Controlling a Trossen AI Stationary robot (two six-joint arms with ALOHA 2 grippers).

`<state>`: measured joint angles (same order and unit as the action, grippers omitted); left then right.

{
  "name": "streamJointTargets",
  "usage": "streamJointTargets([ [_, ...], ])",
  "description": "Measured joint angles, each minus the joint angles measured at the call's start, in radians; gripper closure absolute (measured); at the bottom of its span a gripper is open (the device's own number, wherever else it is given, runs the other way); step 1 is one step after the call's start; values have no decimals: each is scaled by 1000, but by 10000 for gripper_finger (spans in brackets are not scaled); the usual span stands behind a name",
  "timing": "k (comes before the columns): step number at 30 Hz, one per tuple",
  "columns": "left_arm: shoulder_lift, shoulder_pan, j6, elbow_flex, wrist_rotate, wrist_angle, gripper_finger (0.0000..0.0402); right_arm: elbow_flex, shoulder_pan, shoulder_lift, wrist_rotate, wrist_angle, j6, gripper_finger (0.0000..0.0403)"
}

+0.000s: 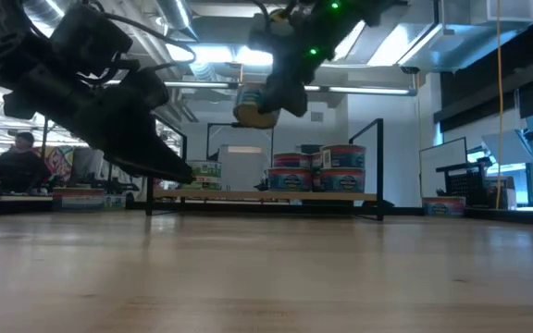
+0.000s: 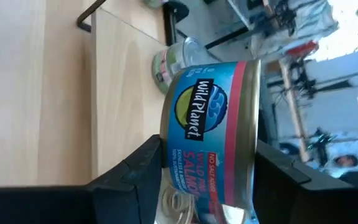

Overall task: Stack canned seafood by type on shelf
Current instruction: Stack the blue-pink tuna can on top of the other blue-pink can on the shelf

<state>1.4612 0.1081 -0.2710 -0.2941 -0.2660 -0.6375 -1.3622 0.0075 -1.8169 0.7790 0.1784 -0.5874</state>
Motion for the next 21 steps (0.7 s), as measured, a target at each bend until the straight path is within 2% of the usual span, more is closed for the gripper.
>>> streamJointTargets([
  [2,0,0,0,0,-1,5,149,-16,-12,-1,-4,68,33,217],
  [10,0,0,-12,0,-5,28,149,-16,-91,-2,-35,112,125,217],
  [17,0,0,-15,0,-6,28,149,-16,-166,-2,-131,211,293,217],
  [21,0,0,-16,0,-7,27,149,-15,-196,-2,-182,223,326,217],
])
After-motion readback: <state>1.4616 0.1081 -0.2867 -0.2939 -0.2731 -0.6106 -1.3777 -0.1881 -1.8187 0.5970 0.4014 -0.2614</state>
